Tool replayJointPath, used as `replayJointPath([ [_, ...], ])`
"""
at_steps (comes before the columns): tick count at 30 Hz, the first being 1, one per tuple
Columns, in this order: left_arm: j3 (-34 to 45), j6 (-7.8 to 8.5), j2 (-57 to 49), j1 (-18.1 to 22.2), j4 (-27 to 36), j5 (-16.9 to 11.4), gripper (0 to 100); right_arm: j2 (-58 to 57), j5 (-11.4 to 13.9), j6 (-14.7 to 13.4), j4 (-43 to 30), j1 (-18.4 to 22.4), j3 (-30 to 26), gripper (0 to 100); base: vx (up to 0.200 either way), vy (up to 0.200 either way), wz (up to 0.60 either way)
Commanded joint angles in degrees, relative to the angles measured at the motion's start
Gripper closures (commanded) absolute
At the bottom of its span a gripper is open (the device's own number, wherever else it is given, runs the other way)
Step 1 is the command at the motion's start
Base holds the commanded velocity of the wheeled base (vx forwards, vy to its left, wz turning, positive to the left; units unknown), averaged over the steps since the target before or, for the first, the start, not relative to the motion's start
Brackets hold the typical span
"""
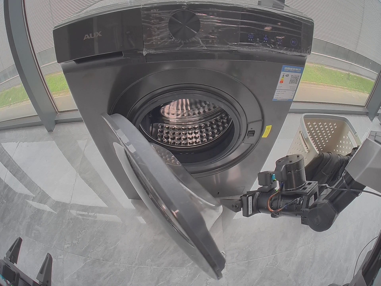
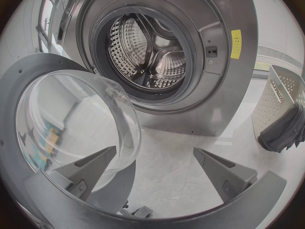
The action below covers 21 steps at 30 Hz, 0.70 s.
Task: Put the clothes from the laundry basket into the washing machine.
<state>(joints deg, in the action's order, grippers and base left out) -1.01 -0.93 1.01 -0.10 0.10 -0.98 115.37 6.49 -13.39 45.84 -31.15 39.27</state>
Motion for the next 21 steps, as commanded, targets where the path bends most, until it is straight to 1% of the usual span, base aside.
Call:
replayJointPath([
  [1,1.0,-0.04,-1.0,0.0,0.0,0.0,0,0.8,0.1,0.0,0.0,-2.3,-1.3,0,0.0,0.0,0.0],
  [5,1.0,-0.04,-1.0,0.0,0.0,0.0,0,0.0,0.2,-0.2,1.2,-3.6,-1.9,0,0.0,0.0,0.0],
  [9,1.0,0.05,-1.0,0.0,0.0,0.0,0,0.2,0.2,-0.7,4.3,-3.2,-1.7,0,0.0,0.0,0.0],
  [11,1.0,0.05,-1.0,0.0,0.0,0.0,0,0.2,0.5,-0.7,4.7,-3.1,-1.3,0,-0.2,0.0,0.0],
  [14,1.0,0.05,-1.0,0.0,0.0,0.0,0,0.4,0.7,-0.6,4.0,-2.9,1.9,0,-0.2,0.0,0.0],
  [17,1.0,0.05,-1.0,0.0,0.0,0.0,0,0.8,0.8,-0.5,3.6,-2.9,3.7,0,-0.2,0.0,0.0],
  [19,1.0,0.05,-1.0,0.0,-0.1,0.0,0,2.2,0.9,-0.4,1.8,-2.9,5.5,0,0.0,0.0,0.0],
  [21,1.0,-0.04,-1.0,0.0,0.0,0.0,0,2.8,1.1,-0.4,0.6,-2.9,5.9,0,0.0,0.0,0.0],
])
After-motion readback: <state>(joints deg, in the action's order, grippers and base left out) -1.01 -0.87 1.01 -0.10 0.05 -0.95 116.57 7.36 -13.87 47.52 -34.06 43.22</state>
